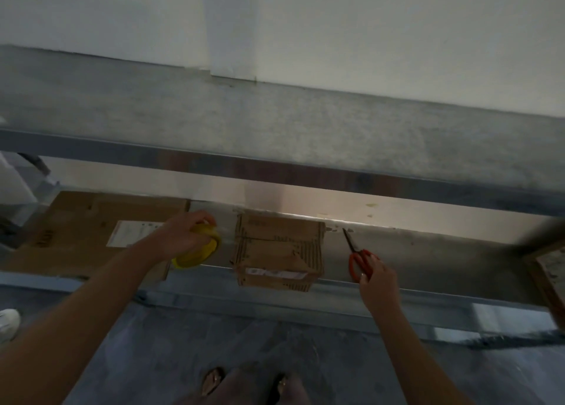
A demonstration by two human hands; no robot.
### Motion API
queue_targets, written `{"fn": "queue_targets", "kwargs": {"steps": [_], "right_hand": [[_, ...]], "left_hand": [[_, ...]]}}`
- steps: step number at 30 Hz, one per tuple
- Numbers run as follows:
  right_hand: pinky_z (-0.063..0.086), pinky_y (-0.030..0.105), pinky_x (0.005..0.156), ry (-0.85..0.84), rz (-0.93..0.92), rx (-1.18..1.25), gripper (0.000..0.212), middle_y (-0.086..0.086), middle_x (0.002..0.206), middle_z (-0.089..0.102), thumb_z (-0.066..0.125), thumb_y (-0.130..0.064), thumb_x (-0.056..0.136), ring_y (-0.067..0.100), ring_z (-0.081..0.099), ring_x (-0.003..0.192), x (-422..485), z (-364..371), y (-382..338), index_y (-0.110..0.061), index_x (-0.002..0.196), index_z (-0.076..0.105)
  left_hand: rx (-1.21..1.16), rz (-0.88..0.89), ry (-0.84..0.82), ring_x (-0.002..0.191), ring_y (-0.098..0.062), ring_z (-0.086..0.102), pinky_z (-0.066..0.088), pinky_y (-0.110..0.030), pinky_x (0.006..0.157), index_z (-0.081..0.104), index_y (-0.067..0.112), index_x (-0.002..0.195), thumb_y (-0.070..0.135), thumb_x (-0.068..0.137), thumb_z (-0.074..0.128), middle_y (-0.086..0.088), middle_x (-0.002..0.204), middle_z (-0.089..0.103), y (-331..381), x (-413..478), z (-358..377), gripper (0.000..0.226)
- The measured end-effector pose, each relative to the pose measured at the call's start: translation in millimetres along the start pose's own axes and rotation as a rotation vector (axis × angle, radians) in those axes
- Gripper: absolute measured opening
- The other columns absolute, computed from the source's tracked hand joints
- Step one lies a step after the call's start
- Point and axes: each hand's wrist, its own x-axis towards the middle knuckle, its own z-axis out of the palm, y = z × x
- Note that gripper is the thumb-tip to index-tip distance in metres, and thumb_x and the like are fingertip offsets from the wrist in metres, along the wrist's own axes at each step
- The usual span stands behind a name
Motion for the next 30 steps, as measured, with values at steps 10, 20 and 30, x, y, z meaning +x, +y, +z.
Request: {"fn": "queue_targets", "kwargs": {"steps": [10, 20, 30], "right_hand": [[0.036, 0.053, 0.112, 0.32, -0.336, -0.087, 0.061, 0.011, 0.147, 0.048, 0.04, -0.055, 0.094, 0.034, 0.037, 0.14, -108, -9, -116, -0.016, 0.141, 0.05], [0.002, 0.052, 0.123, 0.098, -0.201, -0.011, 0.05, -0.005, 0.159, 0.031, 0.042, -0.053, 0.097, 0.025, 0.012, 0.15, -96, 67, -254, -0.041, 0.146, 0.042], [0.003, 0.05, 0.123, 0.16, -0.135, -0.086, 0.054, -0.007, 0.155, 0.038, 0.031, -0.066, 0.095, 0.025, 0.016, 0.15, -78, 84, -262, -0.041, 0.138, 0.052]], "left_hand": [[0.03, 0.15, -0.133, 0.092, -0.012, 0.055, 0.045, -0.026, 0.066, 0.053, 0.044, 0.106, 0.023, 0.085, 0.065, 0.009, 0.106, 0.055, 4, 16, -20, 0.031], [0.026, 0.206, -0.207, 0.094, -0.01, 0.054, 0.045, -0.024, 0.069, 0.058, 0.036, 0.108, 0.019, 0.083, 0.064, 0.005, 0.111, 0.055, -11, 27, -26, 0.03], [-0.031, 0.209, -0.321, 0.101, -0.011, 0.055, 0.045, -0.02, 0.073, 0.056, 0.03, 0.12, 0.016, 0.087, 0.061, 0.005, 0.117, 0.054, -34, 37, -28, 0.036]]}}
